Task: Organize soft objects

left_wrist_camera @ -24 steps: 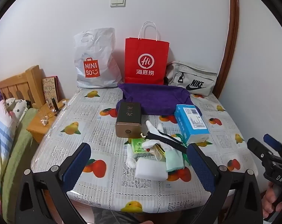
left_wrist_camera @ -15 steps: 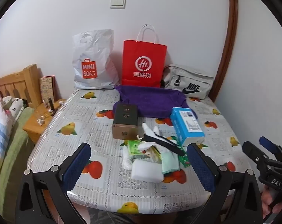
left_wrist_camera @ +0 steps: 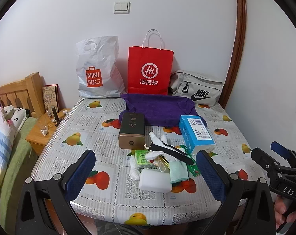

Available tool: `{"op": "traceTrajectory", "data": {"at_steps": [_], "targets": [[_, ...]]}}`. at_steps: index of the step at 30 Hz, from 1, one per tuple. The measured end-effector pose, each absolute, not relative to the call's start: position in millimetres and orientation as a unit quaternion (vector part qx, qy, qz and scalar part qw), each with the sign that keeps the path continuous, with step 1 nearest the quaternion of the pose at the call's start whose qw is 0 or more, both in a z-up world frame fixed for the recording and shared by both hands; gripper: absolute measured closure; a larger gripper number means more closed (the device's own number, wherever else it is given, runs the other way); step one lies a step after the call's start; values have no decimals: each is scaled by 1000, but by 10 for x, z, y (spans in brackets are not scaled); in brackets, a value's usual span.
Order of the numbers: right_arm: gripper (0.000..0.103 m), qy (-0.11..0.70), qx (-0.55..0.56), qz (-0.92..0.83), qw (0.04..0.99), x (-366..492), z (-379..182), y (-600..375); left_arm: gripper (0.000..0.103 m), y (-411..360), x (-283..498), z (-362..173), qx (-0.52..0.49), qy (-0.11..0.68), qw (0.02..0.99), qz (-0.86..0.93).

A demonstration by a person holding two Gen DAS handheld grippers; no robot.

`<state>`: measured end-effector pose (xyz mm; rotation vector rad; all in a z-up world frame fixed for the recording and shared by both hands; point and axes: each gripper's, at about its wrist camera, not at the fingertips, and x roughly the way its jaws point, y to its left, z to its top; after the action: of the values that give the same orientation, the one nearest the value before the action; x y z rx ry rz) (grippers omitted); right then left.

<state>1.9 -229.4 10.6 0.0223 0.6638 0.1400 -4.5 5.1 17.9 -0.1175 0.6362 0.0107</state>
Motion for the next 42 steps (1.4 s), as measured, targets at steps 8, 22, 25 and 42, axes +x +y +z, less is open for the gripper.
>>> {"op": "traceTrajectory", "data": {"at_steps": [8, 22, 25, 42], "targets": [[0, 326, 13, 68, 943, 6, 109, -2289, 0, 62, -60, 177, -56, 311, 949, 6], [0, 319, 13, 70, 945, -31, 94, -2282, 0, 54, -146, 183, -49, 306, 951, 5], [0, 319, 16, 71, 945, -41, 101, -2280, 0, 55, -150, 182, -48, 304, 951, 3], [0, 316, 16, 76, 946, -79, 119, -2267, 0, 36, -158, 184, -46, 302, 952, 1]]}}
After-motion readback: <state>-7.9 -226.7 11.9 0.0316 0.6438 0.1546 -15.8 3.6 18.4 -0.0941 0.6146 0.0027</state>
